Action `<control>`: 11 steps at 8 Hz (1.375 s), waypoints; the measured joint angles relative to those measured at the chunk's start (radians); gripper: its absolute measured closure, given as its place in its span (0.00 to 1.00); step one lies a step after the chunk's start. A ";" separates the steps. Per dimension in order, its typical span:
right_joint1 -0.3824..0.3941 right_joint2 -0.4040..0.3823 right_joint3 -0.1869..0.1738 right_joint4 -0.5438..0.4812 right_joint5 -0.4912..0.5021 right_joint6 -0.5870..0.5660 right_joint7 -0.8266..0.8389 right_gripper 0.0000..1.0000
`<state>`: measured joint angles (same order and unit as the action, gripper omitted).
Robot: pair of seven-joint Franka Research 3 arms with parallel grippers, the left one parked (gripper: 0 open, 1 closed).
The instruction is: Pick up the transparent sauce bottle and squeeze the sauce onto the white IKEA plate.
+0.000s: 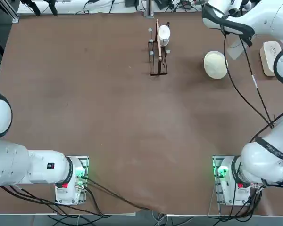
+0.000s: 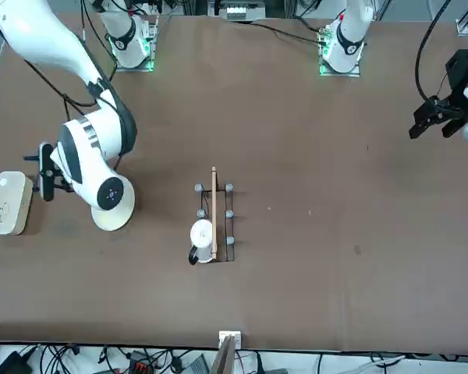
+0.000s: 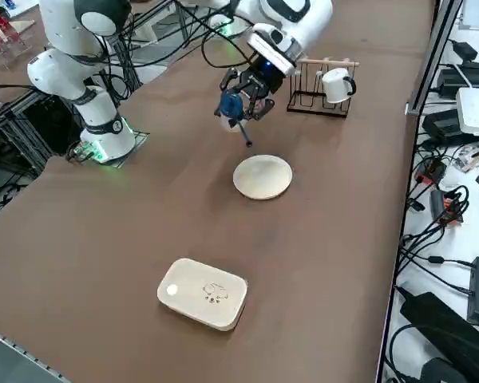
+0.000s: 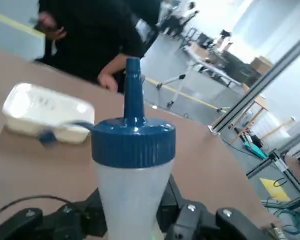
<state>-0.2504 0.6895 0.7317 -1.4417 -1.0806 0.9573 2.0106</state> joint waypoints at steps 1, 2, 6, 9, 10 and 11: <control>-0.001 0.003 -0.023 -0.020 -0.008 -0.002 0.085 0.59; -0.002 0.010 -0.061 -0.065 -0.020 0.000 0.183 0.59; -0.088 0.041 -0.148 -0.295 -0.108 0.059 0.511 0.59; -0.209 0.042 -0.149 -0.490 -0.195 0.128 0.713 0.59; -0.240 0.042 -0.149 -0.528 -0.222 0.140 0.724 0.59; -0.265 0.042 -0.150 -0.554 -0.243 0.150 0.731 0.59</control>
<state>-0.5150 0.7319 0.5818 -1.9961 -1.3240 1.1077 2.7419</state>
